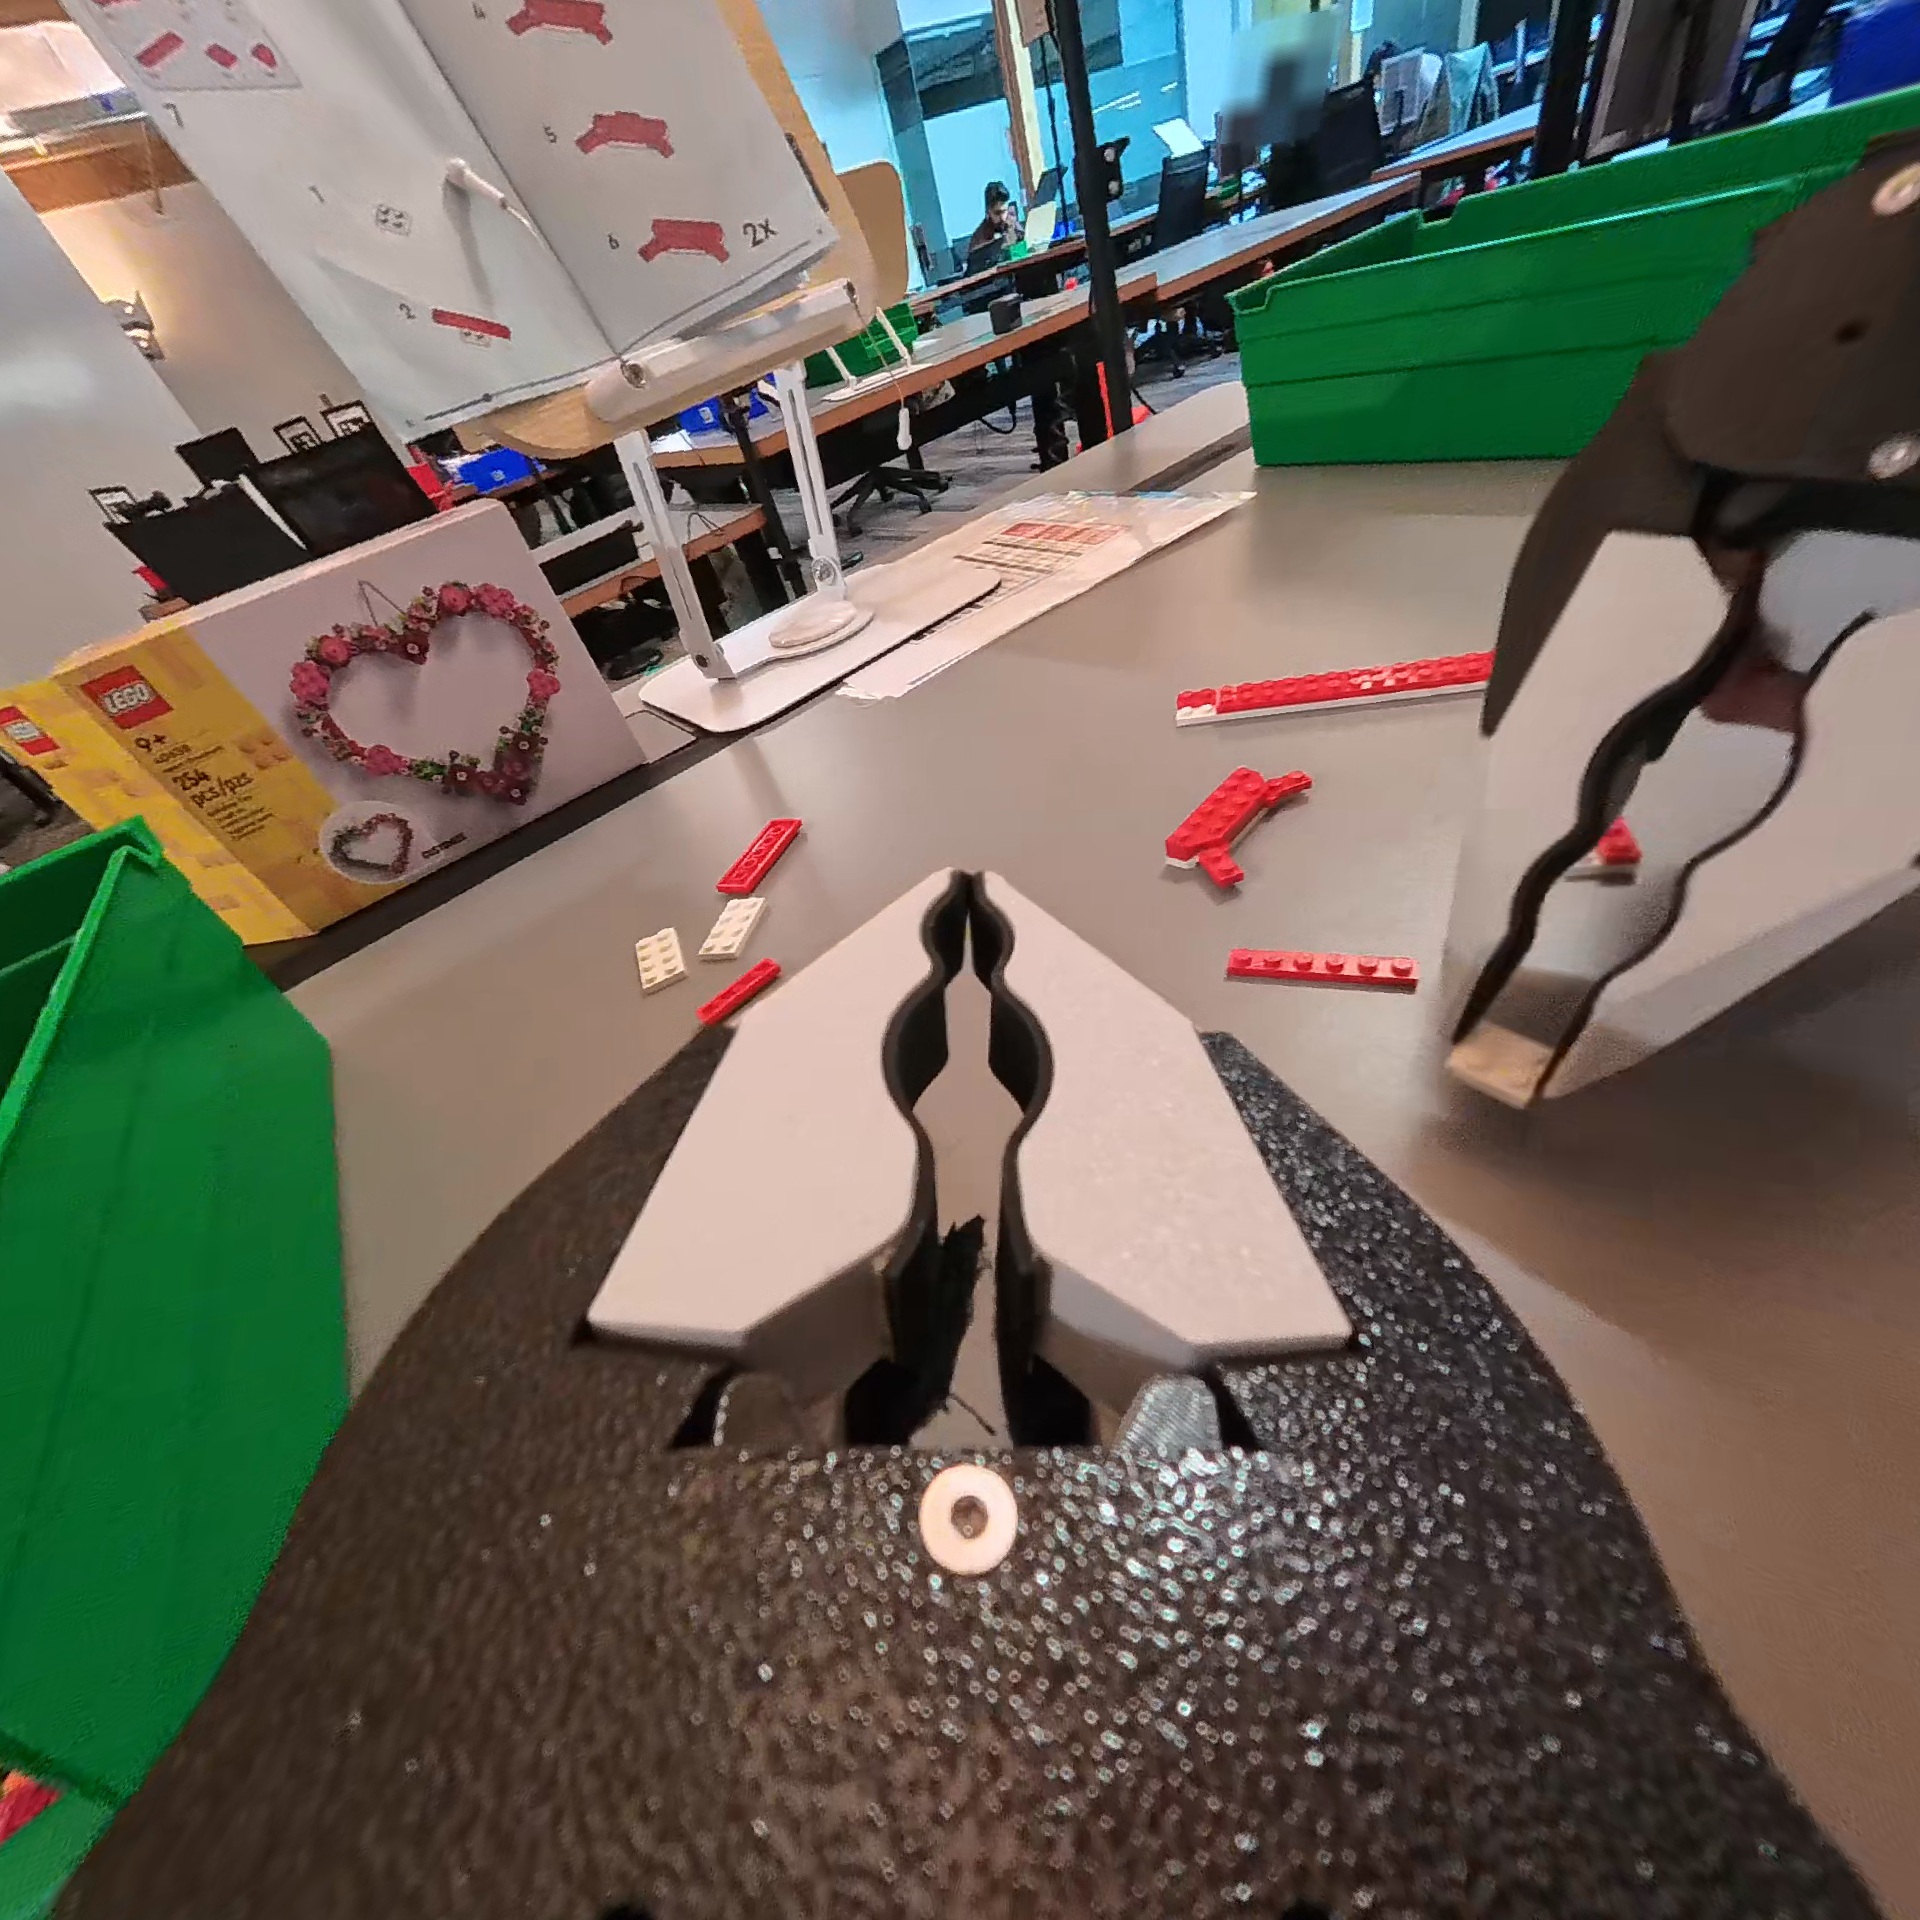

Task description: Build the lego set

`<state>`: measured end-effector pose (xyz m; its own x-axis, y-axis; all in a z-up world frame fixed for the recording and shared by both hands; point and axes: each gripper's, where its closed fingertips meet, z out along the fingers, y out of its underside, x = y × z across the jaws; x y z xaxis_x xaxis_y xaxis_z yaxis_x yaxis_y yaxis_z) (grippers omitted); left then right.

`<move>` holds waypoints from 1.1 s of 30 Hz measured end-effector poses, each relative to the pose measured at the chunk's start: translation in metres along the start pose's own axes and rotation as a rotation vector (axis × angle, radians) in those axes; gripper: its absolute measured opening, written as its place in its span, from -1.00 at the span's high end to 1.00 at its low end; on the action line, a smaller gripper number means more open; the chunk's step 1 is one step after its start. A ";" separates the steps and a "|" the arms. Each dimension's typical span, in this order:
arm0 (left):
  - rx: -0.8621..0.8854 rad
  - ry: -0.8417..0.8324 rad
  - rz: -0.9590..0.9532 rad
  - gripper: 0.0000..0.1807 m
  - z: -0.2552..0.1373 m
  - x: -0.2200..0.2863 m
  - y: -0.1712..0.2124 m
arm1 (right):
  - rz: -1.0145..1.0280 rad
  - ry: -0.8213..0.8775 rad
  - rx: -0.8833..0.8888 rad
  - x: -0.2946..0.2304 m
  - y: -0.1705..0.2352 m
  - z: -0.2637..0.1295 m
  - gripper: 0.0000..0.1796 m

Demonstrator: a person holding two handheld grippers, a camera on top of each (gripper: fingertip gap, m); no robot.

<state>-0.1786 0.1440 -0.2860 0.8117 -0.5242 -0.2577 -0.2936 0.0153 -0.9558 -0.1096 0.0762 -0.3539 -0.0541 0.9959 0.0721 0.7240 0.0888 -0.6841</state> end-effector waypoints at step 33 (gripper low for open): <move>-0.028 0.056 0.011 1.00 0.000 0.009 0.005 | 0.319 0.323 -0.064 0.053 0.027 0.002 0.94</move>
<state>-0.1731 0.1394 -0.2928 0.7790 -0.5709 -0.2594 -0.3174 -0.0022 -0.9483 -0.0945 0.1311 -0.3704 0.3884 0.9167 0.0942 0.7113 -0.2332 -0.6631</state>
